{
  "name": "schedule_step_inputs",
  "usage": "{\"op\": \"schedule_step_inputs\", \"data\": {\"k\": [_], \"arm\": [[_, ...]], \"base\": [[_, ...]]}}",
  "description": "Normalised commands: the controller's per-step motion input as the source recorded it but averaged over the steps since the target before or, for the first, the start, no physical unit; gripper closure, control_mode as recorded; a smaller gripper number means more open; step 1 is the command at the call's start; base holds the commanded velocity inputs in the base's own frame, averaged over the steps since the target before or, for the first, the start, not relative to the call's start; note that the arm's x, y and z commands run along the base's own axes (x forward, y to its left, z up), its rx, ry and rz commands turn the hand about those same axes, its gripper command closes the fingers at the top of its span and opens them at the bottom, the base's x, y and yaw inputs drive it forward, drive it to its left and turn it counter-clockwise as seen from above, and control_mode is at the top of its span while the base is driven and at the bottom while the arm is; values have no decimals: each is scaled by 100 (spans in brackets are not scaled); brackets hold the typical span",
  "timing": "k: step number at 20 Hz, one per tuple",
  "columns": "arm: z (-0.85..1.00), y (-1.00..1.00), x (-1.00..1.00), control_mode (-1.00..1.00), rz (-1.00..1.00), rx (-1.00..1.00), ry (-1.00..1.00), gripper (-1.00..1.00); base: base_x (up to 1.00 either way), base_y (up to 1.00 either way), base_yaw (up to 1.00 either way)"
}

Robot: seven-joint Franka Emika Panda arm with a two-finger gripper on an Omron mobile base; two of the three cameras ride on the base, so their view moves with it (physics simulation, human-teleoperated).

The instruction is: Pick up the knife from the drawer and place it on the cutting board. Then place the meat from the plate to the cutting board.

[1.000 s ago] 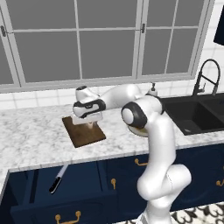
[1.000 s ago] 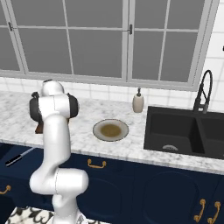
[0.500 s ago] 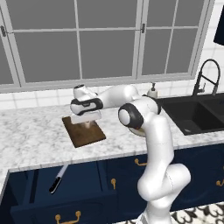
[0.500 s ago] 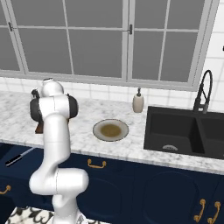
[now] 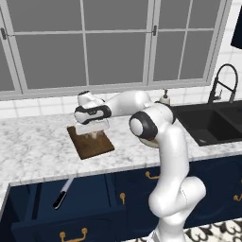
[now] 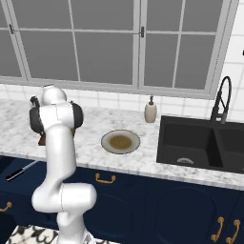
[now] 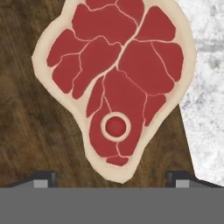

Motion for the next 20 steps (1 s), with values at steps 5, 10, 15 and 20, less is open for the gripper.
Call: {"op": "schedule_step_inputs", "data": {"k": [5,10,15,20], "arm": [[37,-21,-64,-100,-3,6,0,-100],[34,-33,-86,-100,-9,10,0,-100],[21,-13,-100,-100,-14,14,-1,-100],[6,1,-91,-100,-14,8,-1,-100]], "base": [[0,0,0],[0,0,0],[0,0,0],[0,0,0]]}}
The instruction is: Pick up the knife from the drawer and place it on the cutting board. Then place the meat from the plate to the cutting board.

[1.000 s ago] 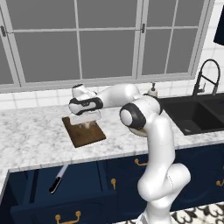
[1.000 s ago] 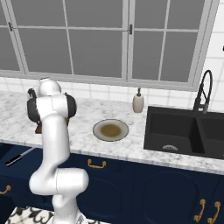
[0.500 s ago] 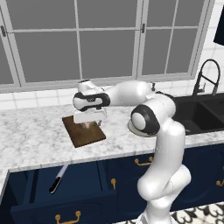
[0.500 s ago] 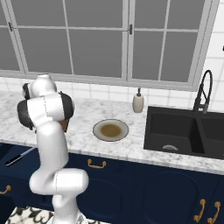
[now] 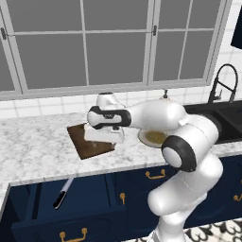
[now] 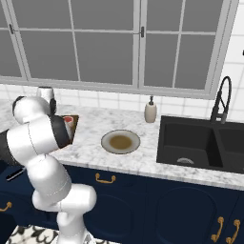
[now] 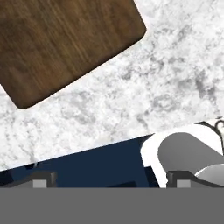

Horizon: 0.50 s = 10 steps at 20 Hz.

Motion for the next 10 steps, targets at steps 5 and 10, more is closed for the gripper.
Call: {"op": "schedule_step_inputs", "data": {"k": [5,10], "arm": [[23,23,-49,-100,-5,0,5,-100],[0,42,-50,-100,0,0,-2,-100]], "base": [[0,0,0],[0,0,0]]}}
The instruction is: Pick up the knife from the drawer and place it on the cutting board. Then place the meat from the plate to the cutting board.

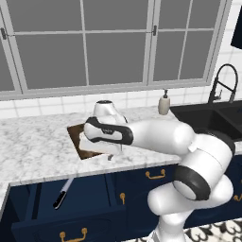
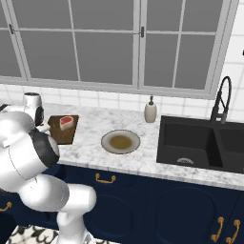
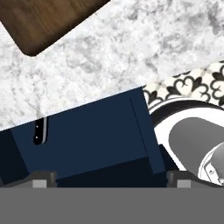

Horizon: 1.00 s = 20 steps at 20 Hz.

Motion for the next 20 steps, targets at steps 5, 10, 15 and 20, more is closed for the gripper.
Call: {"op": "schedule_step_inputs", "data": {"k": [5,10,15,20], "arm": [[0,34,-36,-100,0,0,-5,-100],[0,13,-50,-100,2,0,2,-100],[-9,38,-8,-100,1,0,1,-100],[-21,31,0,-100,0,-2,0,-100]], "base": [[0,0,0],[0,0,0],[0,0,0],[0,0,0]]}}
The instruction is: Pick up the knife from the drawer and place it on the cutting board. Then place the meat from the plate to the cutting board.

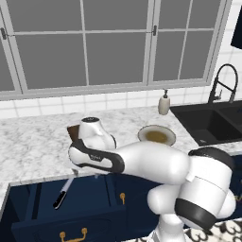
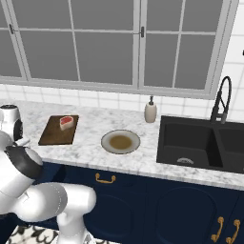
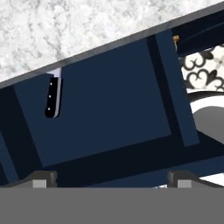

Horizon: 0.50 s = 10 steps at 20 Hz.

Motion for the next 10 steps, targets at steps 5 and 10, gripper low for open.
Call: {"op": "schedule_step_inputs", "data": {"k": [5,10], "arm": [[-31,15,0,-100,0,-6,0,-100],[-20,12,0,-100,0,-6,0,-100]], "base": [[0,0,0],[0,0,0]]}}
